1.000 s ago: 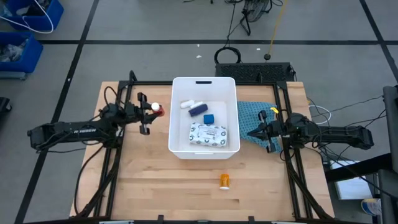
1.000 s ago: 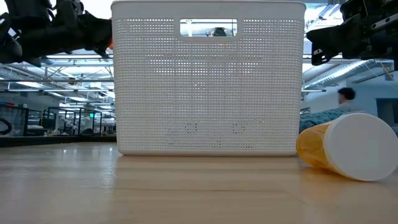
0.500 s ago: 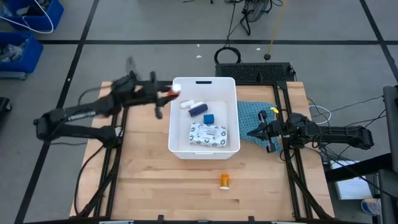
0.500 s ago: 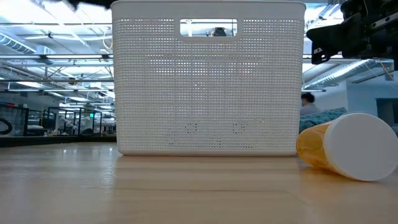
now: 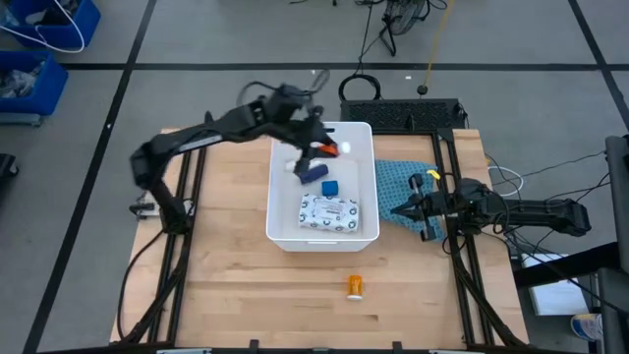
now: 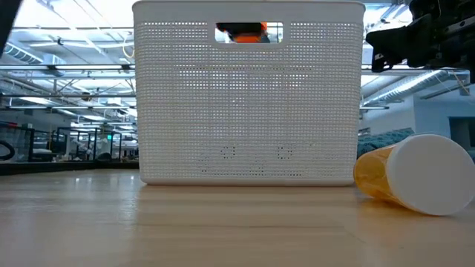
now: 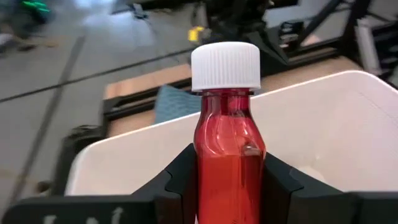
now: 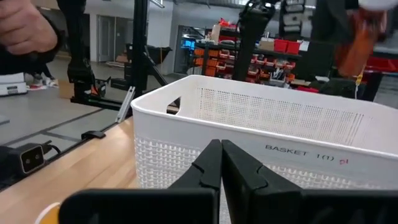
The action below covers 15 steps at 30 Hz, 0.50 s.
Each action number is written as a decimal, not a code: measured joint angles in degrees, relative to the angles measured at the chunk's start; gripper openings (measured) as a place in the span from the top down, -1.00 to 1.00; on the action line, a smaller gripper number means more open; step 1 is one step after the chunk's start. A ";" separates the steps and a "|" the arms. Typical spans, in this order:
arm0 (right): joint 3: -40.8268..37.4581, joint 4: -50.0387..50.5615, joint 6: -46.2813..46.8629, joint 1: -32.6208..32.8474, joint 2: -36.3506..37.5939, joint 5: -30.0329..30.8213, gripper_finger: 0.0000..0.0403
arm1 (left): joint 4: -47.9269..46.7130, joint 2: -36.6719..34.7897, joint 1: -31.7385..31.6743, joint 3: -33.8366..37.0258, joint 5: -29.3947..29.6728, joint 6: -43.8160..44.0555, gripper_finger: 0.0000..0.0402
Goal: Pick & place medical supplies in basket/bin
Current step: Put the red medicine bottle into the white bin
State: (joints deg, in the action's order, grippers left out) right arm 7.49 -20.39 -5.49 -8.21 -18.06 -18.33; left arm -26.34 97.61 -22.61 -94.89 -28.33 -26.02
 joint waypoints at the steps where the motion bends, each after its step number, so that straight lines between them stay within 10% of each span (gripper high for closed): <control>1: 0.00 -0.01 -0.52 0.00 -0.01 0.05 1.00 | -0.93 2.16 -0.03 -1.86 -1.26 -0.76 0.43; 15: 0.00 2.24 -3.56 0.00 -0.02 0.12 1.00 | -3.65 20.54 -2.74 -11.15 -11.00 5.16 0.43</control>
State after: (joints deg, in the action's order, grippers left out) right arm 7.49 -18.15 -9.05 -8.21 -18.08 -18.22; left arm -29.99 118.16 -25.35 -106.04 -39.33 -20.86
